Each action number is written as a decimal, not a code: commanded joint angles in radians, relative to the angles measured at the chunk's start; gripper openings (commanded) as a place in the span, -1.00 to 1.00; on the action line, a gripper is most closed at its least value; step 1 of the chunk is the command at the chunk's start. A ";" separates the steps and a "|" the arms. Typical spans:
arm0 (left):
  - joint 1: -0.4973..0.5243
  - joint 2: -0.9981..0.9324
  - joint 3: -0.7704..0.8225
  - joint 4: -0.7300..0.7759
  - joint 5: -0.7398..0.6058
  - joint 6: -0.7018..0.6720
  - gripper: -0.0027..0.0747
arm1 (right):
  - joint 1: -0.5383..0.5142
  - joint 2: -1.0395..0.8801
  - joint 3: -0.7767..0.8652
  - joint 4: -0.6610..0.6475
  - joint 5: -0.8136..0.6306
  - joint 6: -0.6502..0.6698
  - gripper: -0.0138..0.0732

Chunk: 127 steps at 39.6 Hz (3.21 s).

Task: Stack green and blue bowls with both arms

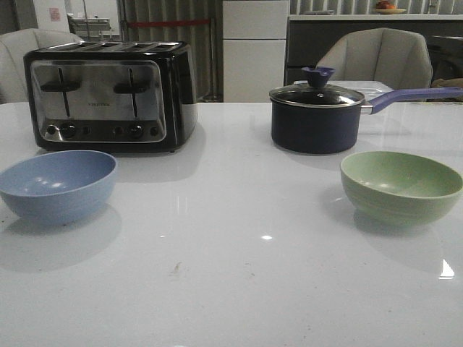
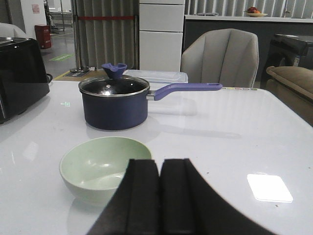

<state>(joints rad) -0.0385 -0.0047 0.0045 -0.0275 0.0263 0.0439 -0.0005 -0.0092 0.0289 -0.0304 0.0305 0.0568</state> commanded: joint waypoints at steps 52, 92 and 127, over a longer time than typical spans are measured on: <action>-0.010 0.059 -0.391 -0.002 0.056 -0.009 -0.68 | -0.005 0.062 -0.409 0.003 0.154 -0.011 -0.62; -0.010 0.555 -0.727 -0.005 0.689 -0.009 -0.68 | -0.005 0.650 -0.728 0.003 0.677 -0.011 -0.62; -0.010 0.567 -0.727 -0.005 0.672 -0.010 0.25 | -0.005 0.974 -0.794 0.064 0.639 -0.011 0.49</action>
<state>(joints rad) -0.0385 0.5529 -0.6937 -0.0275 0.7745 0.0439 -0.0005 0.9126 -0.7024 0.0000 0.7319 0.0568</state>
